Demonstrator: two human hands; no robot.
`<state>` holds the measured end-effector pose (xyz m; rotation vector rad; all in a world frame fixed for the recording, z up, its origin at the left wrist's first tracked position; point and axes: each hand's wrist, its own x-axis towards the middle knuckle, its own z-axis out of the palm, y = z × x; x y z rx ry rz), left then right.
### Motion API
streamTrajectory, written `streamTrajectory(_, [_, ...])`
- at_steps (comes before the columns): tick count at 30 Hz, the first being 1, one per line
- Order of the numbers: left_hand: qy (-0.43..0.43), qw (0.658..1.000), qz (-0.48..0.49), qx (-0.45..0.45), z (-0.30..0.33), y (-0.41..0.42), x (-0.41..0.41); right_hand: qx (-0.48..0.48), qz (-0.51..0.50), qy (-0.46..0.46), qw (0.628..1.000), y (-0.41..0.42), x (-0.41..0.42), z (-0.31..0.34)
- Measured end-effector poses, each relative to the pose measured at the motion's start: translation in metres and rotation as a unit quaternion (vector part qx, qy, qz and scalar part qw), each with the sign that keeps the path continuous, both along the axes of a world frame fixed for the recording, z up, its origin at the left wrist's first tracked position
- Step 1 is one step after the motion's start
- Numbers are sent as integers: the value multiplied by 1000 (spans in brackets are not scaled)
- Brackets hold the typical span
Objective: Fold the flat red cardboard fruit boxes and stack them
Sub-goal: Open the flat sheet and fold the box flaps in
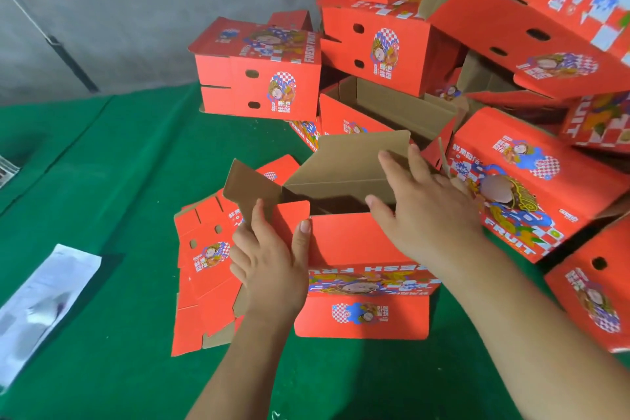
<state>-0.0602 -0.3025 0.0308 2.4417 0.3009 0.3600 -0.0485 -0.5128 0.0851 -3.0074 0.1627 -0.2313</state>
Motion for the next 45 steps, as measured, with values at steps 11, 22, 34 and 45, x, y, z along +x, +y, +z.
streamTrajectory(11, [-62, 995, -24, 73, -1, -6, 0, 51, -65, 75, 994, -47, -9, -56])
streamTrajectory(22, [-91, 957, -267, 66, -12, 12, 14, 58, -94, 75, 991, -58, -13, -58])
streamTrajectory(34, [105, 950, -189, 226, 4, 2, 74, 505, -167, -156, 832, -36, -42, -83])
streamTrajectory(45, [82, 968, -171, 167, -4, 7, 69, 197, 53, -160, 966, -29, -45, -84])
